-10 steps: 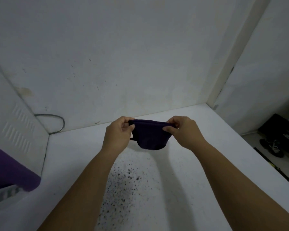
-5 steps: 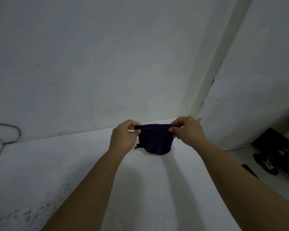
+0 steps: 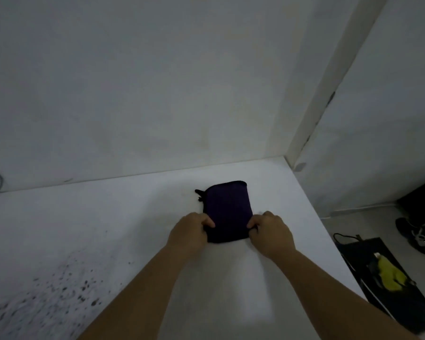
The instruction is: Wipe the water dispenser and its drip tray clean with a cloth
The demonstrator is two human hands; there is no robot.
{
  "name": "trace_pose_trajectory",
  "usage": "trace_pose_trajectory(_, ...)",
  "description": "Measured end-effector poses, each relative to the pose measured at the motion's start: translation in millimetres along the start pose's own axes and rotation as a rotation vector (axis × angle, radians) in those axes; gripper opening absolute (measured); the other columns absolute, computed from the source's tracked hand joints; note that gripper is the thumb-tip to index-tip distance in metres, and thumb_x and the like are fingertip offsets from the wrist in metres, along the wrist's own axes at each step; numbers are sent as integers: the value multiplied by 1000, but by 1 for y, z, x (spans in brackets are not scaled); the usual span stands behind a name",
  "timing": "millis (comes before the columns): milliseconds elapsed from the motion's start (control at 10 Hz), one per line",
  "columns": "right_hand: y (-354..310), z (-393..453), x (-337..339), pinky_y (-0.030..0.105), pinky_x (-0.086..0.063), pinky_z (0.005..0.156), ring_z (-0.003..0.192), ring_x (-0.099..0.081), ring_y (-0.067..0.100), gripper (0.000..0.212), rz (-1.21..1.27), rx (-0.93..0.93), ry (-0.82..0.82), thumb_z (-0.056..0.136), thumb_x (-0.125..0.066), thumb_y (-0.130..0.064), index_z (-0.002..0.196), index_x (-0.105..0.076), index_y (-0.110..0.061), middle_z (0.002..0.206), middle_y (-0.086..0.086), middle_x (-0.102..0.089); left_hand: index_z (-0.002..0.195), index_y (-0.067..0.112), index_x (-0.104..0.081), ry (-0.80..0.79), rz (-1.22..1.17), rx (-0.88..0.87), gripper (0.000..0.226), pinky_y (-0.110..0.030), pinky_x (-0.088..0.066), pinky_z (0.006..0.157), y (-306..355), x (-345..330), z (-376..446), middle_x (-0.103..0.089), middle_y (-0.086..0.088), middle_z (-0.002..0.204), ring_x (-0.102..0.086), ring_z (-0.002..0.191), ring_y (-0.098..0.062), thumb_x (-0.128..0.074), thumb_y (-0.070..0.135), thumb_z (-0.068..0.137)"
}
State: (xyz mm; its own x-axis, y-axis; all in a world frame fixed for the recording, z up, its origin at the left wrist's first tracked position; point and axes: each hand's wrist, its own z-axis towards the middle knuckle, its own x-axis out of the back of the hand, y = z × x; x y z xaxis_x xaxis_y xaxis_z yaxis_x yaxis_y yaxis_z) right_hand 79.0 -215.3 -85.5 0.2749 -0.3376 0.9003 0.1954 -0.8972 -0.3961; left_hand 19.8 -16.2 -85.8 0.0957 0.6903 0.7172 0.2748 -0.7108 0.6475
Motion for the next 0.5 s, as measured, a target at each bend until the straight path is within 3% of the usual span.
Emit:
trace_pose_trajectory(100, -4, 7, -6, 29, -40, 67, 86, -55, 24, 15, -25, 32, 114, 90, -54, -21, 99, -65, -17, 93, 5, -57, 113, 21, -62, 148, -106, 87, 26, -23, -47, 81, 4, -10, 10, -58, 0, 112, -57, 93, -13, -59, 12, 89)
trace_pose_trajectory(300, -9, 17, -9, 32, -46, 82, 100, -54, 22, 29, -89, 1, 53, 94, -52, -32, 123, -57, -29, 114, 3, -56, 110, 19, -63, 138, -83, 153, 27, -20, -42, 80, 3, -19, 18, -54, -5, 112, -53, 91, -13, -66, 10, 84)
trace_pose_trajectory(500, -22, 16, -2, 32, -43, 87, 107, -50, 22, 34, -157, -15, 36, 93, -52, -34, 126, -53, -29, 119, 5, -51, 112, 18, -63, 133, -140, 145, 26, -20, -43, 78, 5, -9, 10, -61, -2, 114, -55, 93, -11, -66, 21, 86)
